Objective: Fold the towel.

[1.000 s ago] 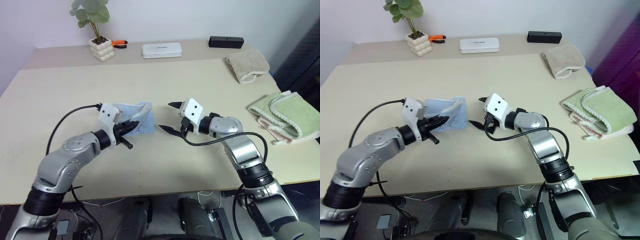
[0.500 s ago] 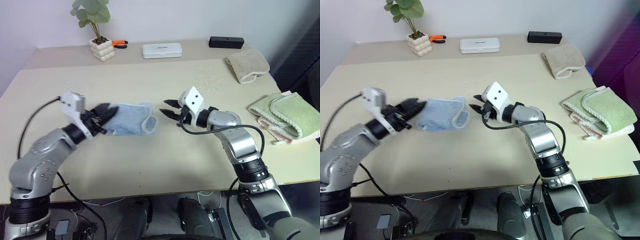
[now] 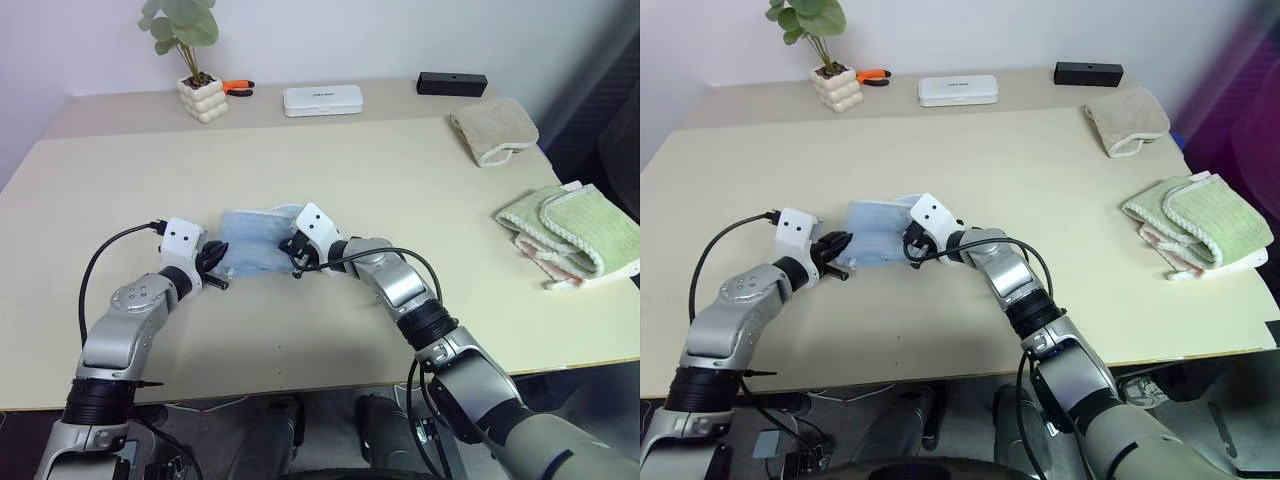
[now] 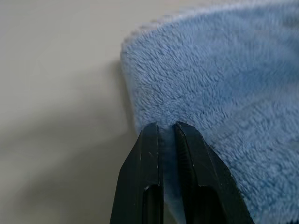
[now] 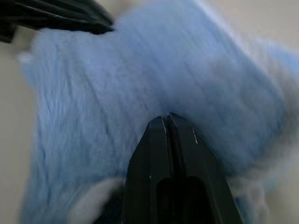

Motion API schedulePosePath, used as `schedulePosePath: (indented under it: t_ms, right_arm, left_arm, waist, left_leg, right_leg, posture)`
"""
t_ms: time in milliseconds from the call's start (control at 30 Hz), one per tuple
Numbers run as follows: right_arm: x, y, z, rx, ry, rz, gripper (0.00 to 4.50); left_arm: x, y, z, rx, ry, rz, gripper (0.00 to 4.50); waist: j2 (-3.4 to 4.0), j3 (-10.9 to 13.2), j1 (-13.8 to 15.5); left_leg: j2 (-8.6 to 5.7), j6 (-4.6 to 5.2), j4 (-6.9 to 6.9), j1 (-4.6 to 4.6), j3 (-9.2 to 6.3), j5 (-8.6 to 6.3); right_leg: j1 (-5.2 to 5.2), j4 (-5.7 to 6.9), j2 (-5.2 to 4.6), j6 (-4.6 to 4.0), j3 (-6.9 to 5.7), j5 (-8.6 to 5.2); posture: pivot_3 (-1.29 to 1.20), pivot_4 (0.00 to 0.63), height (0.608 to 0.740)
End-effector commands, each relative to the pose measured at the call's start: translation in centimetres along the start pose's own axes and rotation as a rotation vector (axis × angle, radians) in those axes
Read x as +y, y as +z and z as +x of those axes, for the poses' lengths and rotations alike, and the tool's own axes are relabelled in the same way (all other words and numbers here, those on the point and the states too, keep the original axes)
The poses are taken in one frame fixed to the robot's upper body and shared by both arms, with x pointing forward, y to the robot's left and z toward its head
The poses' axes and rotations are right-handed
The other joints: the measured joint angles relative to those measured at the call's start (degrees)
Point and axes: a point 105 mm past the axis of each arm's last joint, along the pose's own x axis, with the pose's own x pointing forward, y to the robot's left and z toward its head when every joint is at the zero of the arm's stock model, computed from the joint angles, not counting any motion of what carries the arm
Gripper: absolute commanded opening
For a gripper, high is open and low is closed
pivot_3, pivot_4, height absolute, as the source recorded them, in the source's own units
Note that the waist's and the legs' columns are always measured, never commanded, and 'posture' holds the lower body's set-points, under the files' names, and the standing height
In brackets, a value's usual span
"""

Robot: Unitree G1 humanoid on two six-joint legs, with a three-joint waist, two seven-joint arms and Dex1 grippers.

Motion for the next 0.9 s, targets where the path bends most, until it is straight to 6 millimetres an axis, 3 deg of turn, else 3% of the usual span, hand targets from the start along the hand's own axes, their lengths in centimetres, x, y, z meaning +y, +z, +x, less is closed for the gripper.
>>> schedulePosePath:
  t_ms: [33, 100, 233, 333, 567, 667, 767, 833, 900]
  right_arm:
    - [-1.4, 1.3, -1.5, -0.067, -0.047, 0.025, 0.29]
    - [-1.9, 2.3, -2.5, -0.109, -0.055, 0.053, 0.84]
    - [-3.1, 4.0, -4.9, -0.154, -0.08, 0.19, 2.84]
    - [-3.0, 3.9, -5.4, -0.132, -0.074, 0.292, 4.31]
    - [-2.0, 2.2, -3.3, -0.048, -0.017, 0.542, 4.31]
    - [-1.8, 1.5, -1.9, -0.012, -0.019, 0.553, 4.31]
    - [-1.2, 2.2, -0.8, -0.026, 0.021, 0.572, 4.31]
    - [-0.7, 2.7, -0.3, -0.035, 0.05, 0.569, 3.79]
    - [-0.3, 3.2, 0.0, -0.051, 0.074, 0.565, 2.99]
  left_arm:
    - [1.3, 3.1, -1.9, -0.2, 0.049, -0.07, 0.46]
    - [2.0, 4.4, -3.2, -0.29, 0.074, -0.12, 0.44]
    - [2.7, 4.3, -6.4, -0.312, 0.082, -0.048, 0.44]
    - [2.7, 4.0, -7.9, -0.297, 0.073, -0.011, 0.44]
    - [1.0, 4.0, -9.3, -0.295, -0.009, -0.058, 0.44]
    - [0.4, 3.9, -9.2, -0.287, -0.015, -0.06, 0.44]
    - [0.2, 3.8, -9.1, -0.285, -0.014, -0.064, 0.44]
    - [-0.1, 3.8, -9.0, -0.283, -0.017, -0.065, 0.44]
    - [-0.3, 3.7, -9.0, -0.278, -0.02, -0.063, 0.44]
  waist:
    - [0.0, 0.0, 0.0]
    - [-0.01, 0.0, 0.1]
    - [0.0, 0.0, -0.1]
    - [0.02, 0.0, 0.0]
    - [0.03, 0.0, 0.1]
    - [0.03, 0.0, 0.0]
    - [0.03, 0.0, 0.0]
    - [0.03, 0.0, -0.1]
    - [0.03, 0.0, -0.1]
  left_leg:
    - [0.0, 0.0, 0.01, 0.0, -0.01, 0.0]
    - [0.0, -0.01, 0.03, -0.01, -0.01, -0.01]
    - [0.0, -0.01, 0.05, -0.03, -0.03, -0.01]
    - [0.04, -0.05, 0.0, -0.02, 0.01, -0.06]
    - [0.2, -0.07, 0.04, -0.02, 0.0, -0.07]
    - [0.19, -0.07, 0.03, -0.02, 0.04, -0.07]
    - [0.21, -0.07, 0.02, -0.02, 0.04, -0.07]
    - [0.22, -0.07, 0.03, -0.02, 0.03, -0.07]
    - [0.23, -0.09, 0.02, -0.02, 0.04, -0.08]
  right_leg:
    - [0.0, 0.01, 0.0, 0.0, 0.0, 0.0]
    - [0.01, -0.01, -0.01, 0.0, 0.0, 0.0]
    - [0.01, -0.01, -0.02, 0.0, -0.01, 0.0]
    - [-0.02, -0.02, 0.01, -0.02, 0.04, -0.01]
    - [0.02, -0.08, 0.14, -0.26, 0.03, -0.06]
    - [0.02, -0.11, 0.15, -0.22, 0.03, -0.02]
    - [0.01, -0.1, 0.18, -0.14, 0.03, 0.03]
    - [0.0, -0.1, 0.19, -0.15, 0.03, 0.04]
    - [0.0, -0.1, 0.21, -0.15, 0.03, 0.05]
  posture:
    - [0.0, 0.15, 0.74]
    - [0.0, 0.15, 0.74]
    - [0.0, 0.15, 0.74]
    - [0.0, 0.15, 0.74]
    - [0.0, 0.15, 0.74]
    - [0.0, 0.15, 0.74]
    - [0.0, 0.15, 0.74]
    - [0.0, 0.15, 0.74]
    - [0.0, 0.15, 0.74]
